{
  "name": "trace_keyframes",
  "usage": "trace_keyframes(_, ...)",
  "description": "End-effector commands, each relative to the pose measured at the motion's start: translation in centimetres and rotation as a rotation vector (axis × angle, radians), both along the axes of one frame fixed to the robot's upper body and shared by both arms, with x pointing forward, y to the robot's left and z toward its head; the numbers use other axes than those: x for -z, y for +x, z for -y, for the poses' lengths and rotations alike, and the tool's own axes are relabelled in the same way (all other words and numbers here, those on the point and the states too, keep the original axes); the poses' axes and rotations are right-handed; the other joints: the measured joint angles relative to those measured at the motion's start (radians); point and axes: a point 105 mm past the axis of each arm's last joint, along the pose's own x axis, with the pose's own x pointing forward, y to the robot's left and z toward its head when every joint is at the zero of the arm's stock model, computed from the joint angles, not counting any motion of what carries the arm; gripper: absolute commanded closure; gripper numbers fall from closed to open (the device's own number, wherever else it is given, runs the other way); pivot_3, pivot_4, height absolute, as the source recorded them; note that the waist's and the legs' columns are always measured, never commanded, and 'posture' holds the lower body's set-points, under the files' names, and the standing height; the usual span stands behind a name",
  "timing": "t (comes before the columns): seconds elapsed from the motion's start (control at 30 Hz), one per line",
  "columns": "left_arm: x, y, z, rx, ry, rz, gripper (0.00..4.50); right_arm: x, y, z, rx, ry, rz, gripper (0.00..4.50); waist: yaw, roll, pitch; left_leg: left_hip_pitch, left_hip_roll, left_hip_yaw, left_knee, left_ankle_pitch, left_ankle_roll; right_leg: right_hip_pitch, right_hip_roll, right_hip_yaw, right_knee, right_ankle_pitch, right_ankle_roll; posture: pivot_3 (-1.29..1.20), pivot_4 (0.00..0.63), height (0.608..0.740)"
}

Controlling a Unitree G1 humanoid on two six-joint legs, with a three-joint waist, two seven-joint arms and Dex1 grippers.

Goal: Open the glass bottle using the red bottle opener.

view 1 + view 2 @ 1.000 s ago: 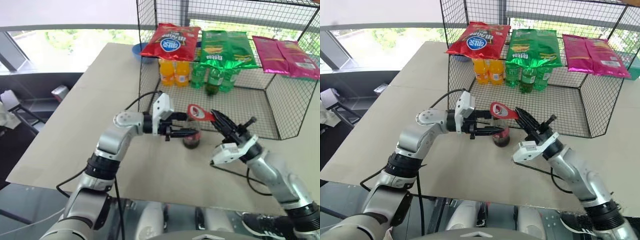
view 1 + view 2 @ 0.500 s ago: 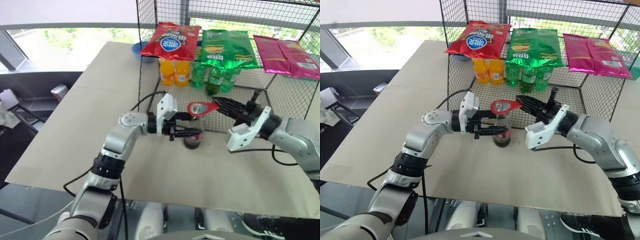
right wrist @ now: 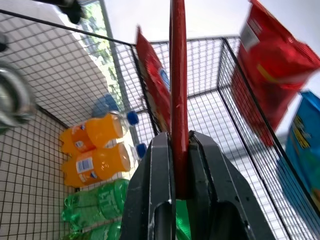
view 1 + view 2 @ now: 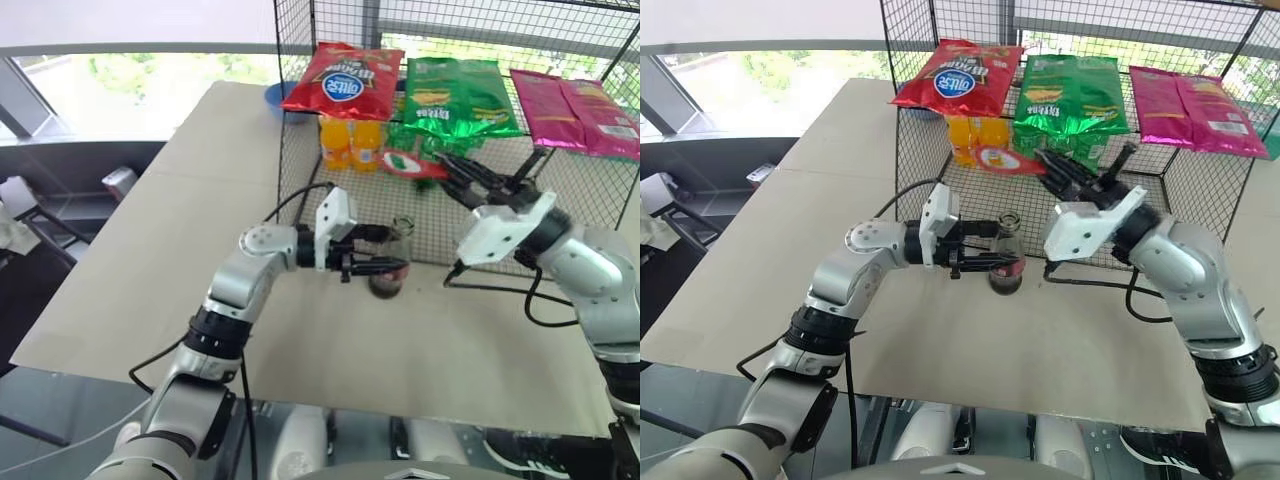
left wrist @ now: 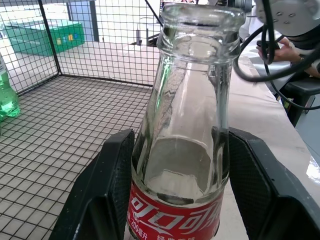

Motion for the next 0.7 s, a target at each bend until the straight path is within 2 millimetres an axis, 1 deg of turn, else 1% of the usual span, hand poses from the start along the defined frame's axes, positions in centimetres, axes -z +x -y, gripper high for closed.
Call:
trace_keyframes(0.03, -1.4, -0.3, 0.1, 0.005, -0.025, 0.064, 2.37, -1.1, -1.1, 1.0, 0.035, 0.139, -0.032, 4.5, -0.001, 0.0, 0.0, 0.0, 0.0, 0.0, 0.0, 0.0, 0.0, 0.0, 0.0, 0.0, 0.0, 0.0, 0.0, 0.0, 0.15, 0.74)
trace_keyframes(0.17, -1.4, -0.3, 0.2, 0.004, -0.027, 0.067, 2.37, -0.3, -1.7, 1.8, 0.077, 0.332, -0.183, 4.5, -0.001, 0.0, 0.0, -0.001, 0.0, 0.0, -0.001, 0.0, 0.0, -0.002, 0.001, 0.0, 0.001, 0.0, 0.0, 0.0, 0.15, 0.74)
trace_keyframes(0.3, -1.4, -0.3, 0.3, 0.006, -0.03, 0.072, 2.37, 1.4, -2.5, 3.1, 0.11, 0.578, -0.397, 4.5, 0.0, 0.0, 0.0, -0.003, 0.0, -0.001, -0.001, 0.0, 0.0, -0.003, 0.0, -0.001, 0.001, 0.0, 0.0, 0.0, 0.15, 0.74)
trace_keyframes(0.4, -1.3, -0.4, 0.2, 0.004, -0.031, 0.077, 2.37, 4.4, -3.2, 4.6, 0.172, 0.701, -0.607, 4.5, 0.001, 0.0, 0.0, -0.008, 0.0, -0.003, 0.001, 0.0, 0.0, -0.007, 0.0, -0.002, 0.001, 0.001, 0.001, 0.0, 0.15, 0.74)
trace_keyframes(0.43, -1.3, -0.3, 0.2, 0.003, -0.031, 0.079, 2.37, 5.0, -3.3, 4.9, 0.185, 0.716, -0.645, 4.5, 0.001, 0.0, 0.0, -0.01, 0.0, -0.004, 0.001, 0.0, 0.0, -0.008, 0.0, -0.003, 0.0, 0.002, 0.003, 0.0, 0.15, 0.74)
trace_keyframes(0.47, -1.3, -0.3, 0.2, 0.003, -0.032, 0.081, 2.37, 5.8, -3.6, 5.0, 0.19, 0.748, -0.705, 4.5, 0.0, 0.001, 0.0, -0.01, 0.0, -0.004, 0.001, 0.0, 0.0, -0.008, 0.0, -0.003, 0.0, 0.002, 0.003, 0.0, 0.15, 0.74)
trace_keyframes(0.63, -1.4, -0.3, 0.3, -0.001, -0.036, 0.092, 2.37, 11.0, -5.4, 4.9, 0.246, 0.817, -1.027, 4.5, -0.001, 0.001, 0.0, -0.011, 0.0, -0.006, 0.001, 0.0, 0.0, -0.009, 0.001, -0.004, 0.001, 0.002, 0.003, 0.0, 0.15, 0.74)
trace_keyframes(0.7, -1.4, -0.3, 0.3, -0.001, -0.037, 0.094, 2.37, 11.9, -5.7, 4.9, 0.268, 0.818, -1.073, 4.5, -0.001, 0.001, 0.0, -0.011, 0.0, -0.006, 0.0, 0.0, 0.0, -0.009, 0.001, -0.004, 0.001, 0.002, 0.003, 0.0, 0.15, 0.74)
